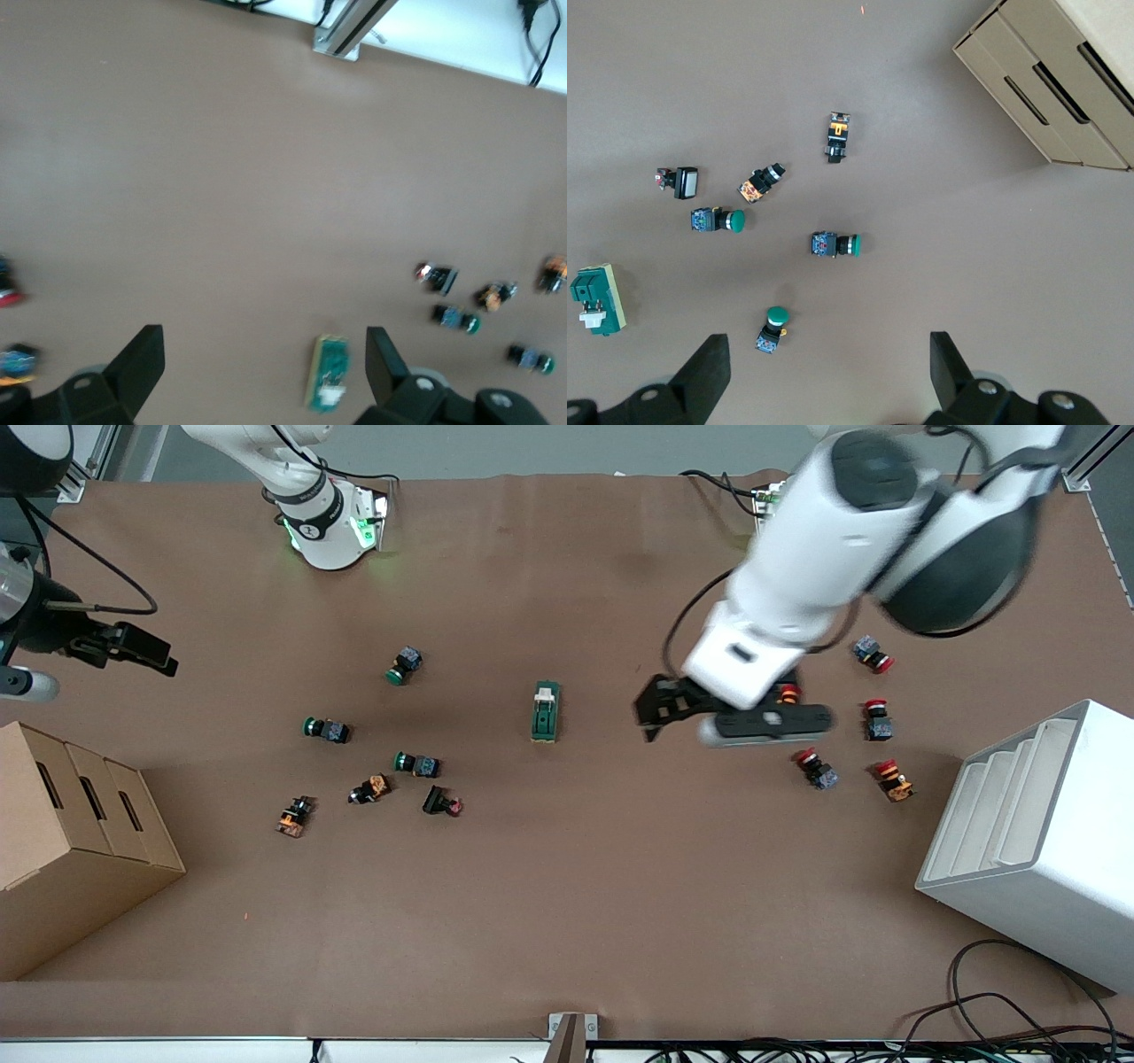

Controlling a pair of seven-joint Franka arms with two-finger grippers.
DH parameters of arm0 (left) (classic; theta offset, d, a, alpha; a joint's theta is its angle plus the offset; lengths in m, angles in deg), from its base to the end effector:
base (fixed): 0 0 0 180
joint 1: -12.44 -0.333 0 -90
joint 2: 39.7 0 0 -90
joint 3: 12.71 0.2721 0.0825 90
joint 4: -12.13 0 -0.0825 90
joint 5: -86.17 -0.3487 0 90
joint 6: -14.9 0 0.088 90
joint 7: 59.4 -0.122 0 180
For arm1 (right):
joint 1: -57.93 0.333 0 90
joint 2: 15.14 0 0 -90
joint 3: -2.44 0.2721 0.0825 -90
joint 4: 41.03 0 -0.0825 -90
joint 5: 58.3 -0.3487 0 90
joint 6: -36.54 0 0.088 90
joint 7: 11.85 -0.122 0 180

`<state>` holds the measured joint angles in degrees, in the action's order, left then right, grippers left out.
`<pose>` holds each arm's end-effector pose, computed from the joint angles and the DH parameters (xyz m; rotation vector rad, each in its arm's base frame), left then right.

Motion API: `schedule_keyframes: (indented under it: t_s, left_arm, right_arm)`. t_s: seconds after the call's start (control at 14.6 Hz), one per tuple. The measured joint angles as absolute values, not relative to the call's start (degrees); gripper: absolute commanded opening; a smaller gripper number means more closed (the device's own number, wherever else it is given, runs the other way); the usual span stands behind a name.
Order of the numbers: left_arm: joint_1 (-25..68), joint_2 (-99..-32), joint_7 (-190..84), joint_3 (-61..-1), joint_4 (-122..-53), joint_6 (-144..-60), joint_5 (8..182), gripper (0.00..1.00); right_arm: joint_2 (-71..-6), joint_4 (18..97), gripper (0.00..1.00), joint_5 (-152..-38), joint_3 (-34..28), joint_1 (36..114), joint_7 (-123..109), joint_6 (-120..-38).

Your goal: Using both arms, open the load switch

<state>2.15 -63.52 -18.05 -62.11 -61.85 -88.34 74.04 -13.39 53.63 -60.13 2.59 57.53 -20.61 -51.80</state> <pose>0.5481 -0.2963 0.5406 2.9110 0.1382 0.1711 0.5046 0.0018 0.5436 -3.1035 0.2451 0.1276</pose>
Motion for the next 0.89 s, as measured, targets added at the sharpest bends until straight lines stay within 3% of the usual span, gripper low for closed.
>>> schedule_keyframes:
  t_s: [0.34,0.89]
  left_arm:
    - [9.5,-51.6,-36.4,-39.6,-62.2,-75.2,85.1,1.0]
    - [10.4,-44.2,-52.8,-27.0,-64.9,-65.5,85.7,1.0]
  right_arm:
    - [-12.4,51.3,1.0,-60.1,1.7,57.7,-20.6,-48.6]
    - [-12.0,43.5,1.0,-60.1,1.5,57.7,-20.6,-41.7]
